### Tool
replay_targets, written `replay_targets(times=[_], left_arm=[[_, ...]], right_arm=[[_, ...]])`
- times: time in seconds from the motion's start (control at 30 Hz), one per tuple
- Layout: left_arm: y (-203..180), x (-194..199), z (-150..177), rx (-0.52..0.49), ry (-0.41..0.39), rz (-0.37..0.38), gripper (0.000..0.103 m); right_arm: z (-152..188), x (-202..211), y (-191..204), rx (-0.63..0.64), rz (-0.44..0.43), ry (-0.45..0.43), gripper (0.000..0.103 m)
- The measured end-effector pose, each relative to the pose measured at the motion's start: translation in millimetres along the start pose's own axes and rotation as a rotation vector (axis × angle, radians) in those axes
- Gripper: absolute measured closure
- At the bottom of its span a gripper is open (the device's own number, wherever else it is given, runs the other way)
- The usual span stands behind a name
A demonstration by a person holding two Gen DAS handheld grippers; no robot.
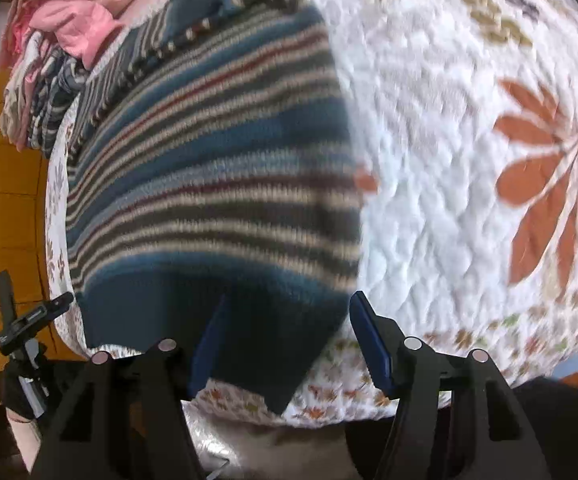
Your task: Fold small clothes
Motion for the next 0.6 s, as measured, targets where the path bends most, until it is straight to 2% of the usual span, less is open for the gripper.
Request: replay_targets(times=[0.1,0.17,0.3,0.37,0.43,0.47,0.5,0.53,0.57,0.6], left_arm=[[2,-10,2,0.027,0.042,0.063,0.029],[2,-18,4,0.030,0.070,0.075,0.029],[-6,-33,7,0.000,0.121,0.102,0.029],[-10,-36,9,-0.016,0.135,0.118,0.031],[-13,-38,9,-0.026,0.138,0.148,0.035],[-16,-38,10,-0.025,0.141,0.171,0.044],[-17,-38,11,-0.016,0.149,0.212,0.056],[-18,-39,14,-0.009,0.153,0.230,0.061],[-18,-39,15,-0.004,0.155,0.249,0.072],[-19,-39,16,0.003,0.158,0.277,0.087]], right_arm=[[8,-14,-4,-0.037,0.011,0.055,0.040],[10,-24,-5,-0.062,-0.002,0.102,0.039],[12,-31,-1,-0.037,0.026,0.115,0.039],[13,-33,0,-0.030,0.032,0.112,0.042],[13,-34,2,-0.028,0.041,0.108,0.052],[13,-35,2,-0.031,0.047,0.106,0.056],[13,-35,1,-0.039,0.046,0.103,0.064],[13,-35,1,-0.042,0.045,0.101,0.074],[13,-35,0,-0.046,0.041,0.101,0.078],[14,-35,0,-0.051,0.023,0.103,0.086]])
Point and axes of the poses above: each gripper's, at about its wrist camera, not at the fingertips, and x roughly against the way its jaws point, y to its left, z to its underside, the point moved 3 cm from there along -x, roughly the way its jaws point, and after that the axes turned 5 degrees about -x, right-handed, at the moved point
